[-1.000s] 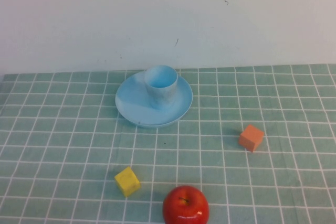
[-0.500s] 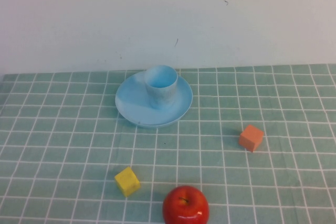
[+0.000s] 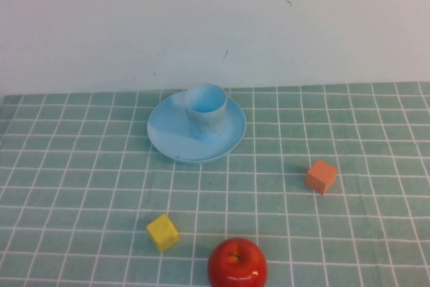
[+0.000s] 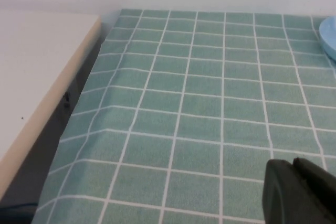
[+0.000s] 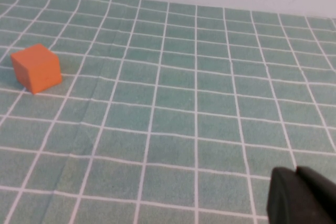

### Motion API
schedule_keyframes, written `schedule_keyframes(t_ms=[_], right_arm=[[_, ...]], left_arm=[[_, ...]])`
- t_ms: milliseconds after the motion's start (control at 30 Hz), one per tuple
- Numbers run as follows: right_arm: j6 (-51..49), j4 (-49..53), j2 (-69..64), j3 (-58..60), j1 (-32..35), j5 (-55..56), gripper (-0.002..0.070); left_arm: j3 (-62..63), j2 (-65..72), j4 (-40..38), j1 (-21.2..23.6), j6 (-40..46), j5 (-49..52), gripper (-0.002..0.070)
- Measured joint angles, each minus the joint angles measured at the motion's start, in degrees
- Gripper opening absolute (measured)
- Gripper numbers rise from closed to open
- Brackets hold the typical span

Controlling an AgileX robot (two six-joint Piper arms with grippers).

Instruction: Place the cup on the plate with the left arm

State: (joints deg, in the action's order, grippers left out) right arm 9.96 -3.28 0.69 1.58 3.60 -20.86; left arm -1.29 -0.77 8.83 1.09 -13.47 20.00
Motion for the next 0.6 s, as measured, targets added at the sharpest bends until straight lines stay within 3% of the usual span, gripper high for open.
schedule_keyframes(t_ms=[367,600], right_arm=[[0.0,0.0,0.0,0.0,0.0,0.0,-0.0002],[0.0,0.0,0.0,0.0,0.0,0.0,-0.0002]], left_arm=[[0.0,0.0,-0.8,-4.7,1.1,0.0,-0.0001],[0.0,0.0,-1.0,-4.7,1.0,0.0,-0.0001]])
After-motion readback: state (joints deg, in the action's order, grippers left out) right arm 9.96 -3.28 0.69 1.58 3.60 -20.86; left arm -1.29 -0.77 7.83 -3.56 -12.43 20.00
